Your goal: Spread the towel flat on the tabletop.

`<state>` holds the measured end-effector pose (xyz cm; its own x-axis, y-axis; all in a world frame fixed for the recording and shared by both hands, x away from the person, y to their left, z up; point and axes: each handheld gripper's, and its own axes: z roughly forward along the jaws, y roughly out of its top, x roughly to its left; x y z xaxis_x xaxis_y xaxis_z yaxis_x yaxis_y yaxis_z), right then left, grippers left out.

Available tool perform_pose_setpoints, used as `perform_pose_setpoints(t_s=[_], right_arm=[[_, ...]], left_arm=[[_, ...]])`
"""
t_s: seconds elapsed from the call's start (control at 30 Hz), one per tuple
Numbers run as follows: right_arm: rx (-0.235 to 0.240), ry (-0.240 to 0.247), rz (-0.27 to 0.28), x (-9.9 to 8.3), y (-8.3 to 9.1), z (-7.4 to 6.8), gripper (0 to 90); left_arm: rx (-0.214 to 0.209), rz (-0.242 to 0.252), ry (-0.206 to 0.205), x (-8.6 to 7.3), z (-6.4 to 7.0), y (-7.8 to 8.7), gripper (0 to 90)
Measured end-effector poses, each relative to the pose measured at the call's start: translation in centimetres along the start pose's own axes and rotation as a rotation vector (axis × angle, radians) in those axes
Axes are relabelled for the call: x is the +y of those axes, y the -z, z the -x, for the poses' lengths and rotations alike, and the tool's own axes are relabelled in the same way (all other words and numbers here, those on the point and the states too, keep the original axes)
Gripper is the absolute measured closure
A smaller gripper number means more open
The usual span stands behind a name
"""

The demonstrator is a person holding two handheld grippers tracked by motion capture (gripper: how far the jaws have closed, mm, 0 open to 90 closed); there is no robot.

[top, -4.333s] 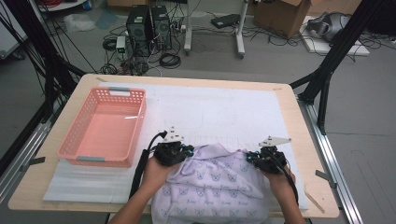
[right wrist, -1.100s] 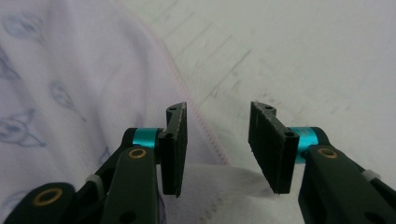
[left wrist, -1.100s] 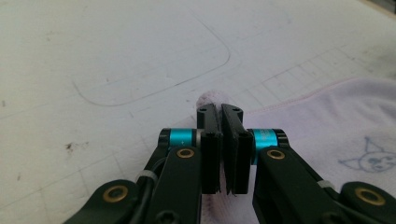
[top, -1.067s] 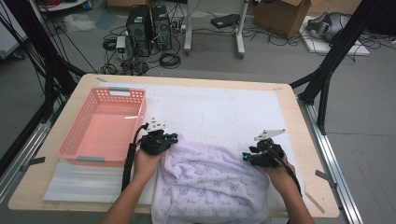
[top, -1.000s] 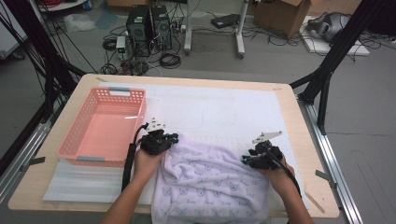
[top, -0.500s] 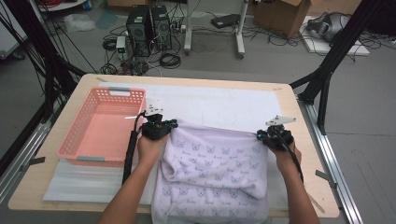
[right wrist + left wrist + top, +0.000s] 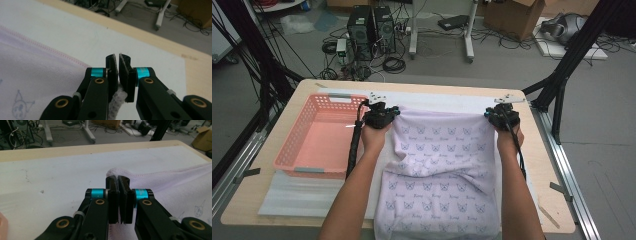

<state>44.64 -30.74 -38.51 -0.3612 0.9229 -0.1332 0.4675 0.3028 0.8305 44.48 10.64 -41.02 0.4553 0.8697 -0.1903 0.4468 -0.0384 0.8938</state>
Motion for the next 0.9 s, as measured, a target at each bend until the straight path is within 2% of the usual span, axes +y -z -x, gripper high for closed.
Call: perform_pose_setpoints(t_s=[0.1, 0.13, 0.17, 0.2, 0.27, 0.3, 0.33, 0.4, 0.5, 0.57, 0.6, 0.67, 0.73, 0.8, 0.87, 0.9], right_arm=[[-0.004, -0.023, 0.016, 0.6, -0.6, 0.4, 84.6], [0.004, -0.034, 0.015, 0.6, -0.9, 0.5, 81.6], [0.011, -0.054, 0.008, 0.5, -1.1, 0.6, 71.7], [0.012, -0.074, 0.000, 0.4, -1.3, 0.6, 65.5], [0.050, -0.088, -0.007, 0.0, -1.2, 0.6, 61.3], [0.051, -0.073, -0.006, -0.1, -1.0, 0.5, 60.0], [0.052, -0.059, -0.004, -0.3, -0.7, 0.4, 59.4], [0.082, -0.072, 0.000, -0.9, 0.0, 0.4, 58.9], [0.106, -0.088, -0.004, -1.7, 1.1, 0.6, 58.8], [0.110, -0.081, -0.010, -2.3, 2.0, 0.7, 58.9], [0.118, -0.086, -0.009, -2.5, 2.4, 0.7, 58.8], [0.128, -0.102, -0.005, -3.0, 3.4, 0.6, 59.1], [0.146, -0.108, -0.008, -3.5, 4.2, 0.6, 59.2], [0.161, -0.103, -0.019, -4.1, 5.1, 0.5, 59.2], [0.182, -0.104, -0.051, -4.5, 5.8, 0.3, 58.4], [0.189, -0.098, -0.040, -4.7, 6.2, 0.2, 58.8]], left_arm=[[-0.047, -0.004, -0.012, -0.4, -0.1, -0.5, 86.2], [-0.061, -0.002, -0.013, -0.4, 0.0, -0.6, 85.1], [-0.074, 0.002, 0.002, -0.5, 0.1, -0.8, 78.4], [-0.087, -0.001, 0.022, -0.5, 0.1, -0.9, 67.0], [-0.100, -0.014, 0.033, -0.6, 0.3, -1.0, 51.2], [-0.101, -0.028, 0.027, -0.6, 0.4, -0.9, 47.7], [-0.101, -0.044, 0.014, -0.6, 0.5, -0.8, 46.2], [-0.107, -0.057, 0.006, -0.6, 0.8, -0.4, 43.8], [-0.131, -0.100, 0.000, -0.5, 1.2, 0.2, 41.8], [-0.143, -0.117, -0.011, -0.3, 1.7, 0.7, 41.7], [-0.145, -0.119, -0.018, -0.3, 1.9, 1.0, 41.6], [-0.146, -0.076, -0.010, -0.6, 2.3, 1.7, 43.1], [-0.163, -0.083, 0.003, -1.0, 2.6, 2.3, 43.2], [-0.177, -0.084, -0.008, -1.7, 3.1, 2.8, 42.9], [-0.186, -0.092, -0.018, -2.4, 3.7, 3.3, 42.9], [-0.189, -0.104, -0.022, -2.8, 4.0, 3.4, 42.8]])
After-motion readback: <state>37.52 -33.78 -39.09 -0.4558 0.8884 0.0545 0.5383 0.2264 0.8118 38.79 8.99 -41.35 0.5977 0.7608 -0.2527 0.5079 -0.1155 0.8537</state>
